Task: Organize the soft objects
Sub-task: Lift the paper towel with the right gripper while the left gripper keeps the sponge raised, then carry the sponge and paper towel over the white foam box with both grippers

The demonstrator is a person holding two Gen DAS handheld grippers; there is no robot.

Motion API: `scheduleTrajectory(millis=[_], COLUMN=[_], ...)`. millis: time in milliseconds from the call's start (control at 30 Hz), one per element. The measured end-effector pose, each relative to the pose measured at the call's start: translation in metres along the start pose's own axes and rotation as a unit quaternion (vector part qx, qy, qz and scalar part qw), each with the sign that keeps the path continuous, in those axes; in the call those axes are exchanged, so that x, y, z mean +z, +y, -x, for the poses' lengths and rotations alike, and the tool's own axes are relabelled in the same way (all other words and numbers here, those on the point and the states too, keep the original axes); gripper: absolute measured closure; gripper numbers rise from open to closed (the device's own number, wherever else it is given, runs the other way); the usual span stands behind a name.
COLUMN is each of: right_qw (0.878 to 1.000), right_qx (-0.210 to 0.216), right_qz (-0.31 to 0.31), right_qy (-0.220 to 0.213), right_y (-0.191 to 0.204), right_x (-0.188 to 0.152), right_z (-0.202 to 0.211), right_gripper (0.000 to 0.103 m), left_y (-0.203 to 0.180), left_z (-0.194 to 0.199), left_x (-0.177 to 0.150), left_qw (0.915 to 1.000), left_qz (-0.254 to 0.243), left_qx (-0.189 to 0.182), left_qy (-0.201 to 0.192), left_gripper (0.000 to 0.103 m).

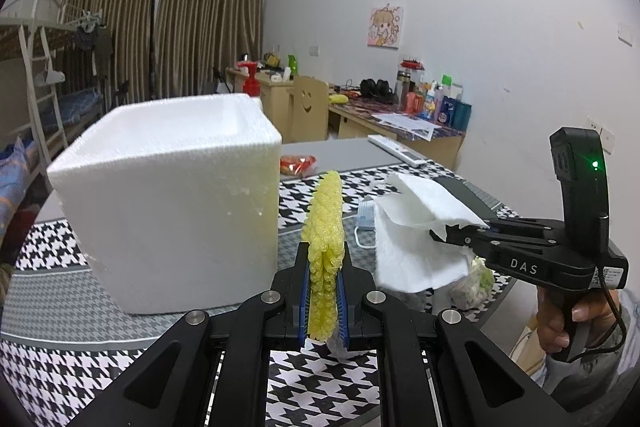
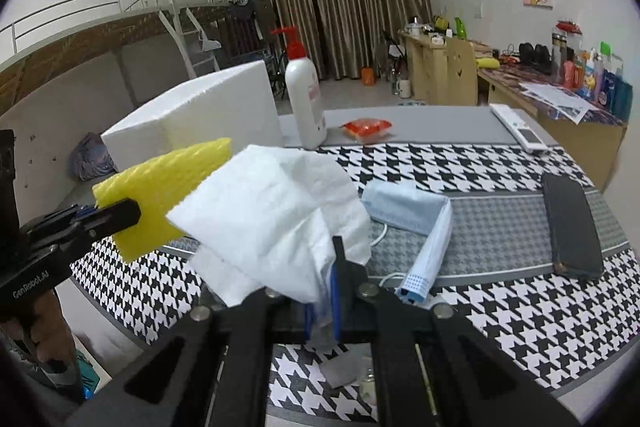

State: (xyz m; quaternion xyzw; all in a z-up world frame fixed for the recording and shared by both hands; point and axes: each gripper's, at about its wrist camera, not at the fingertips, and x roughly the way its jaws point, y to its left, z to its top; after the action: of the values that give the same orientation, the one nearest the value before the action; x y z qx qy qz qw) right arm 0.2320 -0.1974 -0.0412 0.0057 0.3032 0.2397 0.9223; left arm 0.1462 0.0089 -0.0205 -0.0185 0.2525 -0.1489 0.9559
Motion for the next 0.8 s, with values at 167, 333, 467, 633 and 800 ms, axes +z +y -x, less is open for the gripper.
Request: scheduleTrajectory(millis=[167,333,467,633,800], right_qw=[1.0,1.0,0.999,0.999,0.998], right_qx=[0.001,0.002,0.002,-0.002,-0.002], right_qz=[0.001,0.003,0.004,0.008,0.012], right_qy=[-0.014,-0.024,-0.035,-0.046,-0.055], right_y=[0.002,0.005,0.006,0.008,0.011], right_x=[0.006,0.01,0.015,0.022,0.029], right_z=[0.006,0.011,0.014,0.016,0.017], right_gripper=[0.093,0.093,0.093,0.093,0.093], left_y=[-0.001,0.002,0.002,0.006,0.009], left_z=[0.011,0.021,0.025,0.027,0.027], left_x=[0.006,0.012,0.018,0.025,0.032], left_qw=[0.9998,0.9995,0.9993,0.9989,0.9987], left_qz=[-0.006,-0.009,-0.012,-0.011,-0.012], left_qx=[0.007,0.013,0.016,0.023,0.031], left_qy=[-0.015,-0.026,-0.032,-0.038,-0.039], left_gripper=[0.091,0.091,0.091,0.091,0.091])
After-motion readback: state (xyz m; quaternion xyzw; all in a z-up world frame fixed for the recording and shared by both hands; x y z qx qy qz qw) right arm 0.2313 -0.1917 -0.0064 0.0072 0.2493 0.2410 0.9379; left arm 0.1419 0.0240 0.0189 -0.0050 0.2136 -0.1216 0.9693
